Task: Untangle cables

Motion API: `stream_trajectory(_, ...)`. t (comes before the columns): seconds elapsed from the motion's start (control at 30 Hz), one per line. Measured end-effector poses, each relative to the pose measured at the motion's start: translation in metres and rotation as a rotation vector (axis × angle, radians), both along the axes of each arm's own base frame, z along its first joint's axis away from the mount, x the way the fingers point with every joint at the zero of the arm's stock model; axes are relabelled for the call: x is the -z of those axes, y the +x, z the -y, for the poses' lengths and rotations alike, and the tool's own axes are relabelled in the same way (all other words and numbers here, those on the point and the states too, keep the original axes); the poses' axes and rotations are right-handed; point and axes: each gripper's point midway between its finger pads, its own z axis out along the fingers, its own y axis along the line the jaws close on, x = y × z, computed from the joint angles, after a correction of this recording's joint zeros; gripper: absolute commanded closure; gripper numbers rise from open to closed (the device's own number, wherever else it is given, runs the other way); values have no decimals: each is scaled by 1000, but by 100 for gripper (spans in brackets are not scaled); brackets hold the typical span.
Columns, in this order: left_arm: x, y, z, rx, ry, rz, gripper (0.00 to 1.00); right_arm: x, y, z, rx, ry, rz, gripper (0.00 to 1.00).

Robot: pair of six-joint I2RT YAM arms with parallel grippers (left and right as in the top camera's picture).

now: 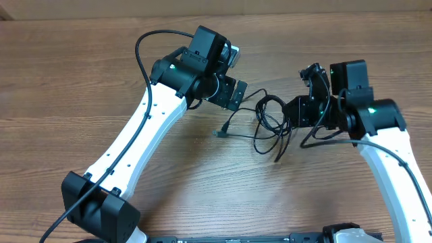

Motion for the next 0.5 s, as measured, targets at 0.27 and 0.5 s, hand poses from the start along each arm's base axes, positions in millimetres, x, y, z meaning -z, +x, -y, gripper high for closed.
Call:
stream_trajectory(0.27,-1,1,0,0,-2,4,0,-17,-10,-21,-106,113,30,96)
stream_trajectory(0.5,3,-14,4,-18,-44,-84,1,-30,5,-24,-91,154,96,96)
